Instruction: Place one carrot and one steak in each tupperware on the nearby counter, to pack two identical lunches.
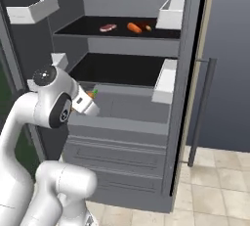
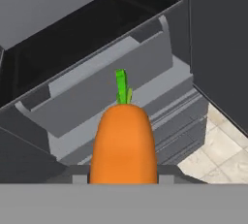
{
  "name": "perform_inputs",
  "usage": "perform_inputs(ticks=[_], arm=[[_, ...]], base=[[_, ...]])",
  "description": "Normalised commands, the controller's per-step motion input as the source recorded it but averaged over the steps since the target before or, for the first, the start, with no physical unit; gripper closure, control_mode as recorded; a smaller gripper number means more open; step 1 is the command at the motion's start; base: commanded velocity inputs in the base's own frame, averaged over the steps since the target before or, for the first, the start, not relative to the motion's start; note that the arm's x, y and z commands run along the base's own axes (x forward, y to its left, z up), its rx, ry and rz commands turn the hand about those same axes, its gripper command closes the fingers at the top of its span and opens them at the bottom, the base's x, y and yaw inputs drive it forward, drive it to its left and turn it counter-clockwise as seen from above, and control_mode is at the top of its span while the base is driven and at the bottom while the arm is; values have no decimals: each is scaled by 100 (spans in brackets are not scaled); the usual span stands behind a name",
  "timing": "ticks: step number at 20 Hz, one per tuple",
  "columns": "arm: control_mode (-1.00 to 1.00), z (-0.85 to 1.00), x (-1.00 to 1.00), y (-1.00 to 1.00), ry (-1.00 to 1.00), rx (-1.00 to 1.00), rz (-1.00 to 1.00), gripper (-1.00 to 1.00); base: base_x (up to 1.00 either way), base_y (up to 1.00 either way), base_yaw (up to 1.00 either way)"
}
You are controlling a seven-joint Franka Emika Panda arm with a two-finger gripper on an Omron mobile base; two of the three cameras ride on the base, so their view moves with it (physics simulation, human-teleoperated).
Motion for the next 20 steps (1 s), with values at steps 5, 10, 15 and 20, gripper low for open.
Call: perform_inputs(ticks=[5, 10, 15, 20], arm=[[100, 0, 0, 0, 0, 0, 0, 100], [100, 0, 0, 0, 0, 0, 0, 100], [100, 0, 0, 0, 0, 0, 0, 100], [100, 0, 0, 0, 0, 0, 0, 100]], base=[[-100, 7, -32], [-100, 5, -64], [-68, 3, -86], [0, -41, -88]])
